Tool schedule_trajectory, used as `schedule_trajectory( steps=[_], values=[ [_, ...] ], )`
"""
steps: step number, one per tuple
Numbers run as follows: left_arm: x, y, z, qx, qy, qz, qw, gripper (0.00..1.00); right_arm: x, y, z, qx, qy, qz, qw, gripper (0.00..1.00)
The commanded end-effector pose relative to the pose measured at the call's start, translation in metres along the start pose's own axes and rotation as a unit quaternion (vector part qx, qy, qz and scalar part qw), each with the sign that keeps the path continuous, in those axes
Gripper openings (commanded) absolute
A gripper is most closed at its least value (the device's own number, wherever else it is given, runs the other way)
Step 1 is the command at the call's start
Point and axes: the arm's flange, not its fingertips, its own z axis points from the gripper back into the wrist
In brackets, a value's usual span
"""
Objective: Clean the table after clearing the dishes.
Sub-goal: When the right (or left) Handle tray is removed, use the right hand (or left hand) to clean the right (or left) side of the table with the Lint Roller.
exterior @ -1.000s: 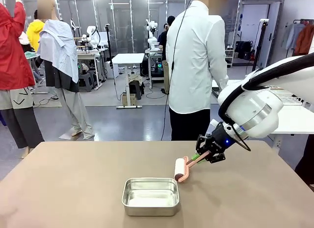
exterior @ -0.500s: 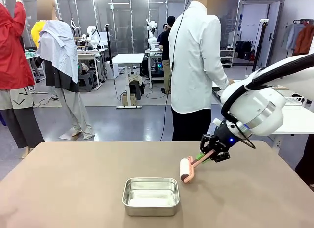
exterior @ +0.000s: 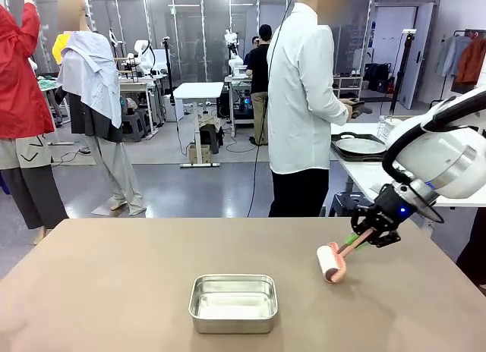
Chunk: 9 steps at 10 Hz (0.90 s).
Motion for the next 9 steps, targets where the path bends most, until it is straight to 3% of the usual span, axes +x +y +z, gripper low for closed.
schedule_trajectory(
  steps=[1,3,5,9],
  values=[
    [0.004,-0.001,0.003,-0.003,0.004,0.005,1.0,1.0,0.001,-0.019,-0.001,-0.082,-0.008,-0.012,0.997,0.22],
    [0.004,-0.001,0.003,-0.003,0.004,0.005,1.0,1.0,-0.013,-0.028,-0.007,-0.128,-0.015,0.029,0.991,0.22],
    [0.004,-0.001,0.003,-0.003,0.004,0.005,1.0,1.0,-0.017,-0.04,-0.002,-0.133,-0.018,0.066,0.989,0.22],
    [0.004,-0.001,0.003,-0.003,0.004,0.005,1.0,1.0,-0.026,-0.047,0.015,-0.198,-0.059,0.104,0.973,0.22]
  ],
)
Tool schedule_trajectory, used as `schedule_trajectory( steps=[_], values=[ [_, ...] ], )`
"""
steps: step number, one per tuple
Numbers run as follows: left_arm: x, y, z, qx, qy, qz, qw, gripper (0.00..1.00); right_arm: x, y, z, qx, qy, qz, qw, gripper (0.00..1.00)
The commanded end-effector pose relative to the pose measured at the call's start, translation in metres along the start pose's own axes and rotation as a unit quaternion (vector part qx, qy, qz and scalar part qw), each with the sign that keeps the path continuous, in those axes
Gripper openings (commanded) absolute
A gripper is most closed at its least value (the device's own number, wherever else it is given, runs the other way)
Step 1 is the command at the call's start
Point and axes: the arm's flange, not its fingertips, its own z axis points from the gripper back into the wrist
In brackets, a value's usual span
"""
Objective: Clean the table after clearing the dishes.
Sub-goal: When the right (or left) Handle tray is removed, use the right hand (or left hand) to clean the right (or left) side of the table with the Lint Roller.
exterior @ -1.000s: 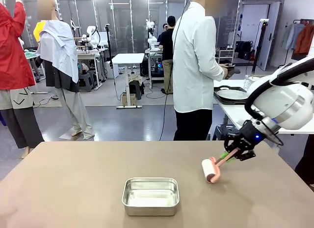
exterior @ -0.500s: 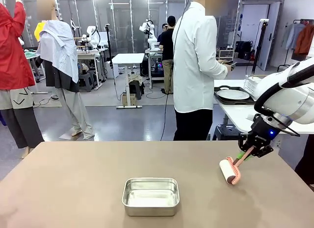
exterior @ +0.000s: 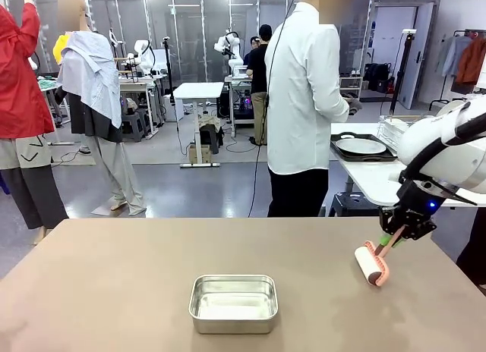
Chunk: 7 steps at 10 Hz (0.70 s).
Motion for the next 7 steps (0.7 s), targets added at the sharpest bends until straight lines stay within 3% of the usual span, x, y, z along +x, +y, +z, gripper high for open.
schedule_trajectory(
  steps=[1,4,5,6,7],
  values=[
    [0.004,-0.001,0.003,-0.003,0.004,0.005,1.0,1.0,-0.023,-0.023,-0.027,-0.072,-0.004,0.015,0.997,0.22],
    [0.004,-0.001,0.003,-0.003,0.004,0.005,1.0,1.0,-0.029,-0.026,-0.015,-0.13,0.002,0.011,0.991,0.22],
    [0.004,-0.001,0.003,-0.003,0.004,0.005,1.0,1.0,-0.029,-0.025,-0.006,-0.135,0.001,0.013,0.991,0.22],
    [0.004,-0.001,0.003,-0.003,0.004,0.005,1.0,1.0,-0.03,-0.015,0.008,-0.096,0.006,0.028,0.995,0.22],
    [0.004,-0.001,0.003,-0.003,0.004,0.005,1.0,1.0,-0.03,-0.003,0.025,-0.102,-0.021,0.039,0.994,0.22]
  ],
)
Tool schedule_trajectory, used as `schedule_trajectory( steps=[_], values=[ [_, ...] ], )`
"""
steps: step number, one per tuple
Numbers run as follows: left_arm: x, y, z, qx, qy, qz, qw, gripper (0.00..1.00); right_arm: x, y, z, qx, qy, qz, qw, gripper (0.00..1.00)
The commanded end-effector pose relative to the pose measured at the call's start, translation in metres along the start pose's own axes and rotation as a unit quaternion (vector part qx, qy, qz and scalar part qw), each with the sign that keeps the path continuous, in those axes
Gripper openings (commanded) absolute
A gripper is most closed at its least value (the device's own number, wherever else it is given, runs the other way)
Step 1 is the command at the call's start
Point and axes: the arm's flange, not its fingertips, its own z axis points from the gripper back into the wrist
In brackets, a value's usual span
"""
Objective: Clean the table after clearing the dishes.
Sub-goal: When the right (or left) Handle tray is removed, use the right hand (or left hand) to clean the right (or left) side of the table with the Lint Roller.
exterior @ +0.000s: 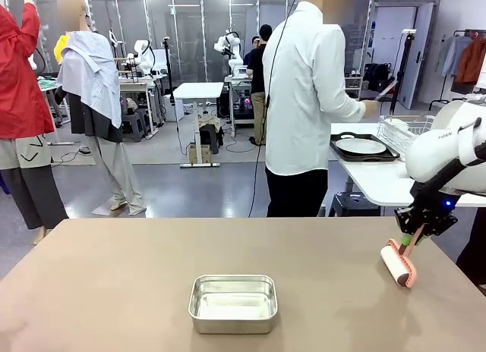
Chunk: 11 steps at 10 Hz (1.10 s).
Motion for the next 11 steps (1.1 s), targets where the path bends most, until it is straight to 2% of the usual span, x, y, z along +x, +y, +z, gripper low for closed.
schedule_trajectory(
  steps=[1,4,5,6,7,11],
  values=[
    [0.004,-0.001,0.003,-0.003,0.004,0.005,1.0,1.0,-0.014,0.009,0.023,-0.009,-0.016,0.013,1.0,0.22],
    [0.004,-0.001,0.003,-0.003,0.004,0.005,1.0,1.0,-0.021,0.017,0.067,-0.021,-0.054,0.01,0.998,0.22],
    [0.004,-0.001,0.003,-0.003,0.004,0.005,1.0,1.0,-0.022,0.019,0.071,-0.024,-0.054,0.01,0.998,0.22],
    [0.004,-0.001,0.003,-0.003,0.004,0.005,1.0,1.0,-0.018,0.019,0.068,-0.035,-0.031,-0.005,0.999,0.22],
    [0.004,-0.001,0.003,-0.003,0.004,0.005,1.0,1.0,-0.013,0.011,0.073,-0.008,-0.055,0.02,0.998,0.22],
    [0.004,-0.001,0.003,-0.003,0.004,0.005,1.0,1.0,-0.013,0.011,0.073,-0.008,-0.055,0.02,0.998,0.22]
  ],
)
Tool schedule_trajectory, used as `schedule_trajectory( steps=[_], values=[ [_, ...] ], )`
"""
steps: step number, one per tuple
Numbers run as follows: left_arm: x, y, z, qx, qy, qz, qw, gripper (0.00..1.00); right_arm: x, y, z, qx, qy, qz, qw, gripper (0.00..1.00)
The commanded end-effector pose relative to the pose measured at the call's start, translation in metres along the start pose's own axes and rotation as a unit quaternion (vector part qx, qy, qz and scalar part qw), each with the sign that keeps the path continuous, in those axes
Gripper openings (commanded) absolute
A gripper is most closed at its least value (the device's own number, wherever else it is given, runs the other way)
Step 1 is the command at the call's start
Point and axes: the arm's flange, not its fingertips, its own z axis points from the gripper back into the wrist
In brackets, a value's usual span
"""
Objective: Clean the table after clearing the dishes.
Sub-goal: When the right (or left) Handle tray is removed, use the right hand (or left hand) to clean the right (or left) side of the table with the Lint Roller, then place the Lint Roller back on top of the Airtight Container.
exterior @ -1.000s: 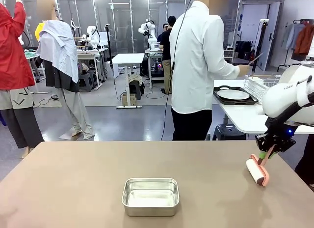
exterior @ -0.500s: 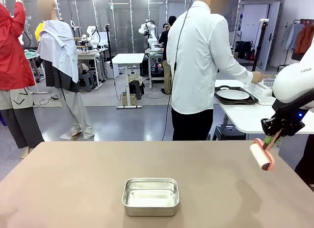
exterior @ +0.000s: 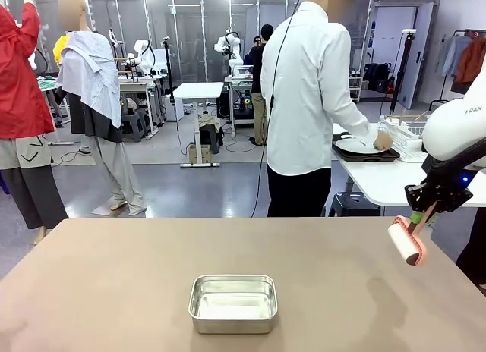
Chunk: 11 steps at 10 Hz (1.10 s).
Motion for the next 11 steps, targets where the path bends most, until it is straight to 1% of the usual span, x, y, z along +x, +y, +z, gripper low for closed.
schedule_trajectory(
  steps=[1,9,10,11],
  values=[
    [0.004,-0.001,0.003,-0.002,0.004,0.005,1.0,1.0,0.002,0.001,0.001,0.005,-0.009,0.003,1.0,0.22],
    [0.004,-0.001,0.003,-0.002,0.004,0.005,1.0,1.0,0.002,0.001,0.001,0.005,-0.009,0.003,1.0,0.22],
    [0.004,-0.001,0.003,-0.002,0.004,0.005,1.0,1.0,0.0,0.0,0.0,0.0,0.0,0.0,1.0,0.22],
    [0.004,-0.001,0.003,-0.002,0.004,0.005,1.0,1.0,0.009,0.032,0.018,0.006,-0.032,0.069,0.997,0.22]
  ],
)
